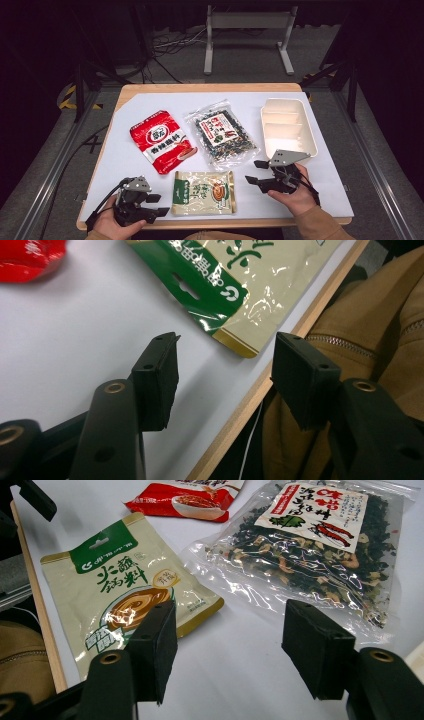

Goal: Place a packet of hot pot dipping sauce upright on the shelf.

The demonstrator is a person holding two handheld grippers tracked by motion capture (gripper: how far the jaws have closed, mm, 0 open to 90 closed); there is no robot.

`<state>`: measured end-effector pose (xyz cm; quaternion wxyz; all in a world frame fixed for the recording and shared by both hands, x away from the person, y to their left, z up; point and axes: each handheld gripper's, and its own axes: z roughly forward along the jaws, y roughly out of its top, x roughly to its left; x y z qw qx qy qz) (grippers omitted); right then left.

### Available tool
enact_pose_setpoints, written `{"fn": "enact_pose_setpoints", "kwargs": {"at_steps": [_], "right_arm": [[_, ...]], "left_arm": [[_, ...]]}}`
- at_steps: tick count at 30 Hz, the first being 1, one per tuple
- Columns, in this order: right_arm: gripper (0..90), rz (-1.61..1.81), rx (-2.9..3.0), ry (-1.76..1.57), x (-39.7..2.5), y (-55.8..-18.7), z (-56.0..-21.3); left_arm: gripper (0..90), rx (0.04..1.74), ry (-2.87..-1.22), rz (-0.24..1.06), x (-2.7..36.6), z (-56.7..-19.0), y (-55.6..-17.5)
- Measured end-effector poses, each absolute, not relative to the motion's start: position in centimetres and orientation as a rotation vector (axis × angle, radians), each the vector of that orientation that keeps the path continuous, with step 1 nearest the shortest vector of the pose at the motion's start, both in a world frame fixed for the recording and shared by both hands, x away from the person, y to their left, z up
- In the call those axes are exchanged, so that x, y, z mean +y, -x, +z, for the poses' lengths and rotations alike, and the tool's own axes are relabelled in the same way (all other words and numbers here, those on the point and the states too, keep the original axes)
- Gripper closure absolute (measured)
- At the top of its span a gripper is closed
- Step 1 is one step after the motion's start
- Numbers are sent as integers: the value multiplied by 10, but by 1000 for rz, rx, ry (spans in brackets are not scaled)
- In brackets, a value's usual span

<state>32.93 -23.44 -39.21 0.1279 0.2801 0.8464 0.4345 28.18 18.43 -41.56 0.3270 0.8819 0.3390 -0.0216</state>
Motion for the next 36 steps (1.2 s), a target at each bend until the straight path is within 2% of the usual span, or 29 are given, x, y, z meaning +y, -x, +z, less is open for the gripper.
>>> {"fn": "enact_pose_setpoints", "kwargs": {"at_steps": [12, 17, 26, 36], "right_arm": [[381, 1261, 2478, -812, -233, -329, -394], [375, 1258, 2482, -816, -233, -329, -394], [367, 1255, 2483, -816, -234, -329, -395], [359, 1251, 2478, -826, -235, -327, -396]], "left_arm": [[479, 895, -2320, -165, 177, -422, -289], [478, 897, -2330, -172, 174, -425, -290], [399, 927, -2281, -168, 169, -431, -296], [387, 958, -2239, -216, 163, -438, -307]]}}
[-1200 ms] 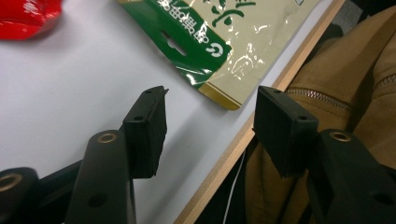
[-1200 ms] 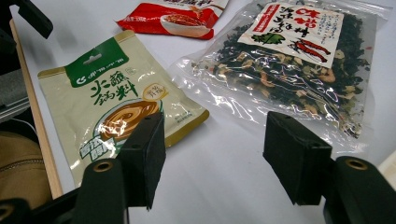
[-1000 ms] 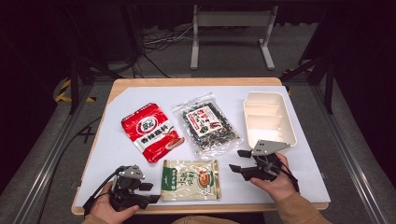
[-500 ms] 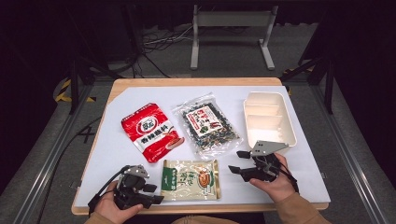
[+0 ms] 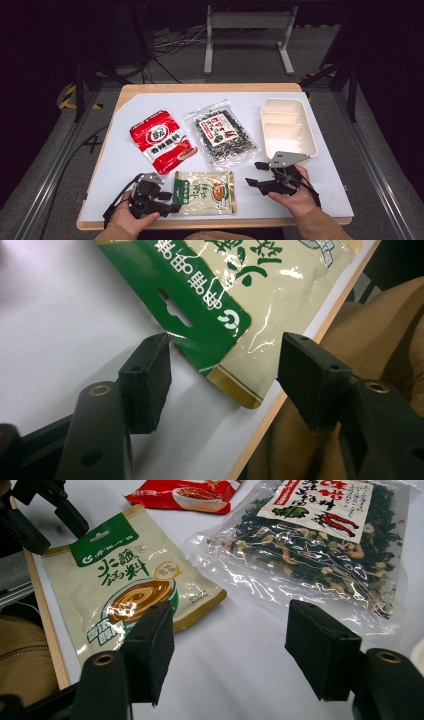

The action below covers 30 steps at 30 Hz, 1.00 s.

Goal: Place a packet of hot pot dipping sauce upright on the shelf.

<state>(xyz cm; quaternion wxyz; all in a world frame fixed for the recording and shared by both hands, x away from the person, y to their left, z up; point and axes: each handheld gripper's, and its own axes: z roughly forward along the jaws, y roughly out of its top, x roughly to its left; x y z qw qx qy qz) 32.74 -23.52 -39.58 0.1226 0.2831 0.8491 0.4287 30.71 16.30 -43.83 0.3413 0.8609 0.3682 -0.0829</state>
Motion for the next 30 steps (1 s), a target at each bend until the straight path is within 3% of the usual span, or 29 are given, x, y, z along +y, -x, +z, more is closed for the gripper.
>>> {"fn": "enact_pose_setpoints", "kwargs": {"at_steps": [30], "right_arm": [[347, 1228, 2483, -812, -233, -325, -398]], "left_arm": [[316, 1019, -2184, -195, 153, -440, -310]]}}
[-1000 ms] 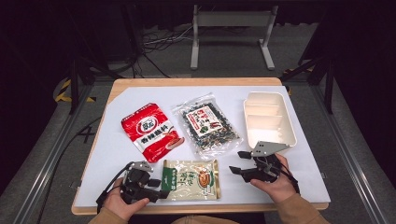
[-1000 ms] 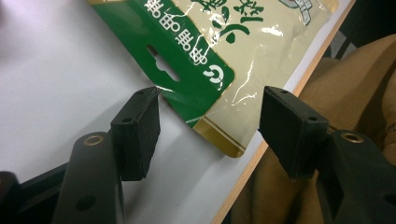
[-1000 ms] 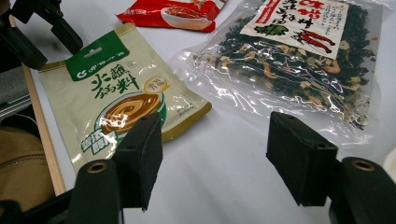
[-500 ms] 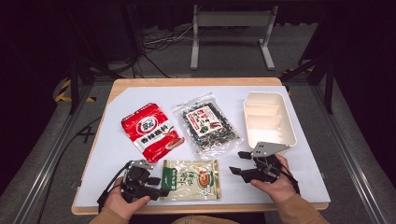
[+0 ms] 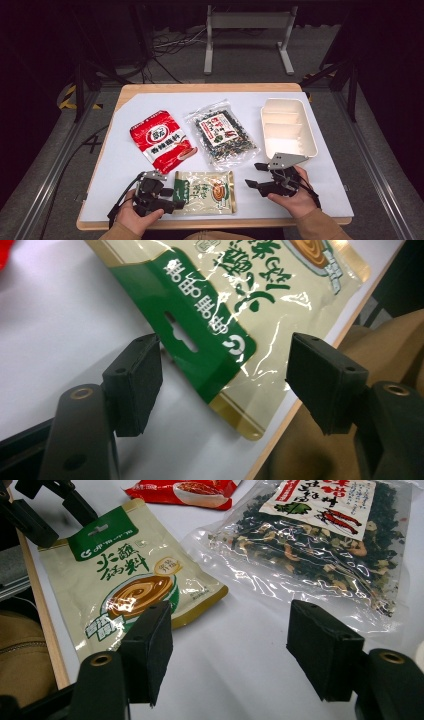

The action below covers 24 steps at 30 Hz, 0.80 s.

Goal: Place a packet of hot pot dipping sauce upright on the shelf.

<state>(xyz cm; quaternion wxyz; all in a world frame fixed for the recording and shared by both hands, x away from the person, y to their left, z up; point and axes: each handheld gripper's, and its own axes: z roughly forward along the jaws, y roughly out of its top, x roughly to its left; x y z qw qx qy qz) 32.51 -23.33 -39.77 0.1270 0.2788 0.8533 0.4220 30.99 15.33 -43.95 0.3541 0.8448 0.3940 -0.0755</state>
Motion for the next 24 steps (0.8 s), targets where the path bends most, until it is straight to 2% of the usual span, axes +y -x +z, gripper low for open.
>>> {"fn": "enact_pose_setpoints", "kwargs": {"at_steps": [9, 14, 15, 17, 24], "right_arm": [[345, 1224, 2490, -808, -232, -325, -399], [345, 1221, 2494, -803, -232, -325, -399], [345, 1223, 2494, -804, -232, -325, -399], [346, 1227, 2492, -805, -232, -325, -399], [353, 1227, 2498, -797, -231, -325, -399]], "left_arm": [[415, 1001, -2212, -187, 148, -439, -307], [615, 1006, -2219, -153, 147, -438, -307], [615, 1013, -2217, -140, 147, -438, -307], [734, 1024, -2225, -118, 147, -437, -308], [844, 1023, -2204, -146, 145, -435, -308]]}}
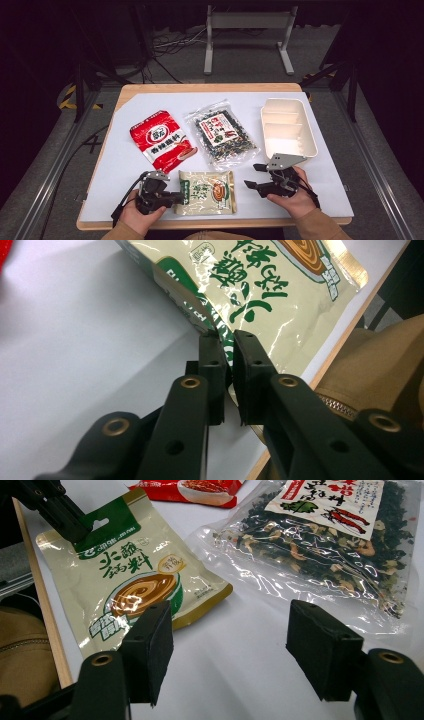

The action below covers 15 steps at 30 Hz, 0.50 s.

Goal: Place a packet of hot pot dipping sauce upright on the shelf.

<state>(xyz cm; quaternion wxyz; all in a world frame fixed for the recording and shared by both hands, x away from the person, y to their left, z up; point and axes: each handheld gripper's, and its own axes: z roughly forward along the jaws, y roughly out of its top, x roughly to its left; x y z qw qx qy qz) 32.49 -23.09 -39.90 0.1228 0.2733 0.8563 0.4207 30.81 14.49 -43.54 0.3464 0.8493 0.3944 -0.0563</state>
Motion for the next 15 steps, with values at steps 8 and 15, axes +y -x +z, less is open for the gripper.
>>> {"fn": "enact_pose_setpoints", "kwargs": {"at_steps": [8, 15], "right_arm": [[360, 1230, 2500, -792, -230, -325, -399], [363, 1234, 2496, -793, -231, -325, -398]], "left_arm": [[900, 1035, -2206, -125, 143, -433, -309], [900, 1031, -2156, -96, 148, -423, -311]]}}
